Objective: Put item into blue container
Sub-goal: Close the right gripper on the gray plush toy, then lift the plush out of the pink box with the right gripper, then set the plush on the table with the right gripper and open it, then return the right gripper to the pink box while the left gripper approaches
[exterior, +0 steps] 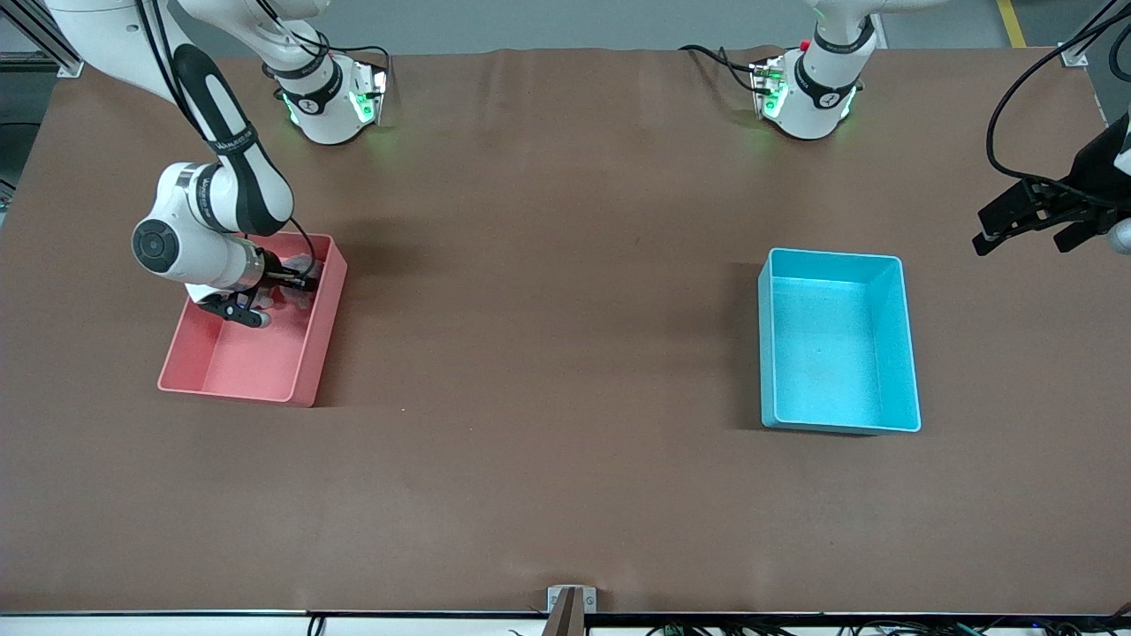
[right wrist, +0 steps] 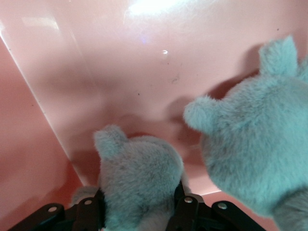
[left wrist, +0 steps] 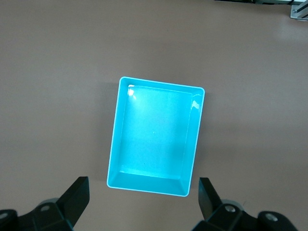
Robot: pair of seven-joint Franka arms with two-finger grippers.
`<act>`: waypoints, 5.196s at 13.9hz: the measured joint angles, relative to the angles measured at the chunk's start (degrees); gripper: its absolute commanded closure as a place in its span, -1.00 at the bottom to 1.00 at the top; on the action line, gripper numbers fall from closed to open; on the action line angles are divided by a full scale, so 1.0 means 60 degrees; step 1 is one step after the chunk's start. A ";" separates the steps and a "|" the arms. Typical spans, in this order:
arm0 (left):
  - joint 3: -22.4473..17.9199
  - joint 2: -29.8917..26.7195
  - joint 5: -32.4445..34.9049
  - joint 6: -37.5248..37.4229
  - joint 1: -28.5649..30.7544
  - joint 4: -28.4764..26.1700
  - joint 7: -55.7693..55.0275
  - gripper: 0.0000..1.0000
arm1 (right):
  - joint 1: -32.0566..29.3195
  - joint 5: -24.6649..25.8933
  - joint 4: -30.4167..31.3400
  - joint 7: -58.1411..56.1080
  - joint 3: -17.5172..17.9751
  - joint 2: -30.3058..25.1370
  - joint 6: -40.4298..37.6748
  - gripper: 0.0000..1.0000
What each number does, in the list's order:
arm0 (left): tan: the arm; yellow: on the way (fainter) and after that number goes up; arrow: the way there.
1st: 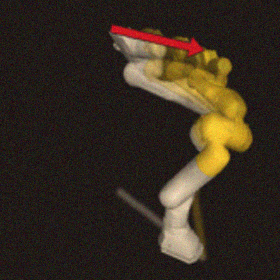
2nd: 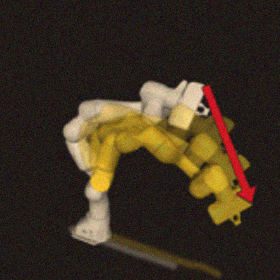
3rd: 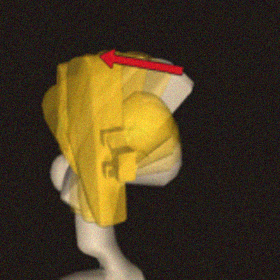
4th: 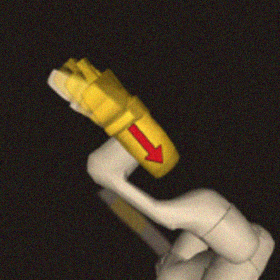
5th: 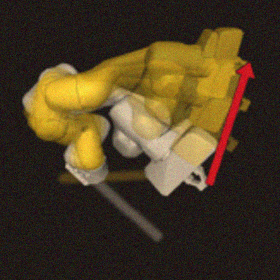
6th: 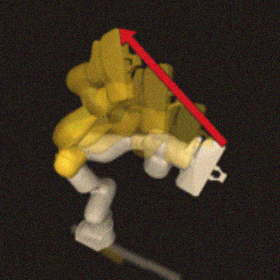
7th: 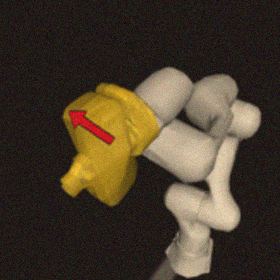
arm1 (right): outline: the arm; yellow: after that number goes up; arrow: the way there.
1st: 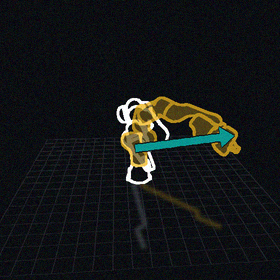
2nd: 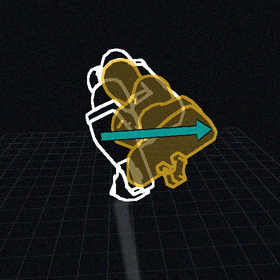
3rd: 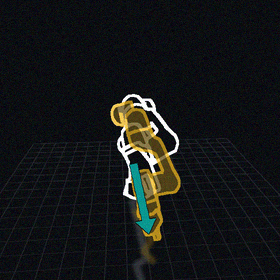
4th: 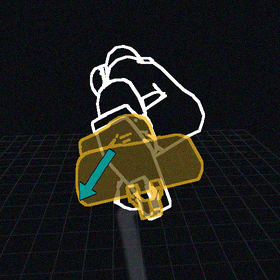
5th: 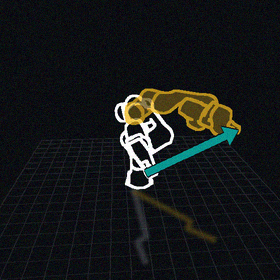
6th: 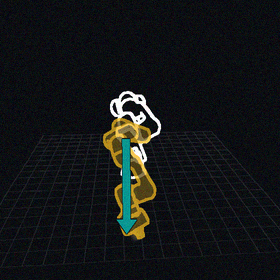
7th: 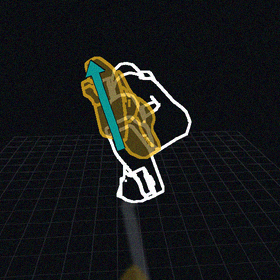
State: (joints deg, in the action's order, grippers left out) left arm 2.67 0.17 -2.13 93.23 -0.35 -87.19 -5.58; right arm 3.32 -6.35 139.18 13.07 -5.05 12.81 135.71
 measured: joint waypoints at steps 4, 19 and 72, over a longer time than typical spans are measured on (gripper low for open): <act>0.0000 0.0000 0.0000 0.0000 0.0000 0.0000 0.0000 -1.00 | 0.0000 -0.0002 0.0000 0.0000 0.0000 0.0000 0.0000 -0.04; 0.0002 0.0001 0.0000 0.0000 -0.0006 0.0000 0.0000 -1.00 | -0.0061 -0.0048 -0.0630 -0.0212 -0.0039 -0.0098 -0.0755 1.00; 0.1261 0.2962 -0.0846 0.1383 -0.2809 -0.0097 -0.3084 -1.00 | 0.0225 0.0616 -0.5475 -0.2102 -0.0355 0.0144 -0.5138 -1.00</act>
State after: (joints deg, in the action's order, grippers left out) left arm 10.23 17.94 -7.20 101.53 -17.21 -87.77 -24.08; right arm 4.67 -2.66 106.32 0.45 -7.18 13.67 104.88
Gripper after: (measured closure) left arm 0.000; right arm 0.000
